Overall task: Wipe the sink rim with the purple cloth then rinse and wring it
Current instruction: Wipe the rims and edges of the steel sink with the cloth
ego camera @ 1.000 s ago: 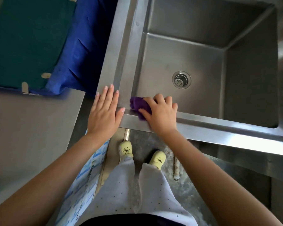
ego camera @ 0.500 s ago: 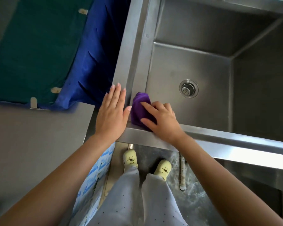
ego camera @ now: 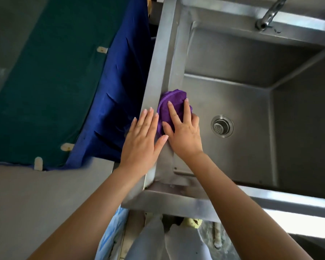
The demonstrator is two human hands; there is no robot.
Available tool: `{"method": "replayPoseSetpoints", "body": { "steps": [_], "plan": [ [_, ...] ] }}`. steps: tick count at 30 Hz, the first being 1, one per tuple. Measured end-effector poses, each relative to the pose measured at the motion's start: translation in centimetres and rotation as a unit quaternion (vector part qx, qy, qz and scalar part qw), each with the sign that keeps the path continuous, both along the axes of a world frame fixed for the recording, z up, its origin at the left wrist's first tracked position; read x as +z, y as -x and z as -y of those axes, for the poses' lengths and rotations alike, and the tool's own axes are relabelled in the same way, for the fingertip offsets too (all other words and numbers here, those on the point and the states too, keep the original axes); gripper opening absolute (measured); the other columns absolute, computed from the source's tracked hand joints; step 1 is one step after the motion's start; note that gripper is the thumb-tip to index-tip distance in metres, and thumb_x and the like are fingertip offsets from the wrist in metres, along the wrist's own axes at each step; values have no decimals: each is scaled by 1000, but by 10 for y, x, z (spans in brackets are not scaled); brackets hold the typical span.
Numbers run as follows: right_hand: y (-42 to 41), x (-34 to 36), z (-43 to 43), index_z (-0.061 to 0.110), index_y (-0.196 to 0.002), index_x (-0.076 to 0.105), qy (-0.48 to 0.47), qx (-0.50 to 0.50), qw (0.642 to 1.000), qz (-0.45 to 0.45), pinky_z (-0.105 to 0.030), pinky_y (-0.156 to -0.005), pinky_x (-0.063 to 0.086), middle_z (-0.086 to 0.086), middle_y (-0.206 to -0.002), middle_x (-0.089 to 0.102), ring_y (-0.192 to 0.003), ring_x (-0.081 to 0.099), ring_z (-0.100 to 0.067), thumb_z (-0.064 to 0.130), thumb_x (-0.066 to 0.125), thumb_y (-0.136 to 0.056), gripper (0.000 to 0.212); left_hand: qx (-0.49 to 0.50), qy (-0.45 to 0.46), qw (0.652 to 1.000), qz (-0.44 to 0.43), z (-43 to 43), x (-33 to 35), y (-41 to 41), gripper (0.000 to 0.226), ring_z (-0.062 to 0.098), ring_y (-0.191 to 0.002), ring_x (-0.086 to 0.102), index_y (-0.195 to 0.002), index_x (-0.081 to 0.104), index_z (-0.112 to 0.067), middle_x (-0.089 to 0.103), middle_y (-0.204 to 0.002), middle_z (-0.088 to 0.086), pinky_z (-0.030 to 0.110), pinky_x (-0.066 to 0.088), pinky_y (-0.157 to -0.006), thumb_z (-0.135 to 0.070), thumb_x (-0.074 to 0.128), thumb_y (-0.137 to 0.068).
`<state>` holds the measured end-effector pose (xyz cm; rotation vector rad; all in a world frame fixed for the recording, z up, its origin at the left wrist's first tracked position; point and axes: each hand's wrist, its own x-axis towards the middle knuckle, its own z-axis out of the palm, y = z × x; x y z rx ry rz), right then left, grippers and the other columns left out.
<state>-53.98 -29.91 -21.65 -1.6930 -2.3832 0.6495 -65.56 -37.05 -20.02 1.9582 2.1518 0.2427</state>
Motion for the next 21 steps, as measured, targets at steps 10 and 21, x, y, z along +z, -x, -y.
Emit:
{"method": "replayPoseSetpoints", "body": {
  "steps": [10,21],
  "plan": [
    [26,6,-102,39,-147,11,29,-28,999,13,-45,-104,32,-5,-159,2,-132,24,-33,45,36,-96,57,3,7,1000,-23,-66,1,9,78,18,-145,5,-148,14,-10,13,-157,7,35,2,-117,-56,-9,-90],
    [48,9,-210,34,-148,9,43,-16,998,39,-52,-100,37,-10,-156,8,-134,24,-35,44,33,-97,57,-9,23,1000,11,-124,4,30,64,11,-144,-4,-148,12,-15,9,-158,2,30,-3,-116,-45,1,-92]
  ]
}}
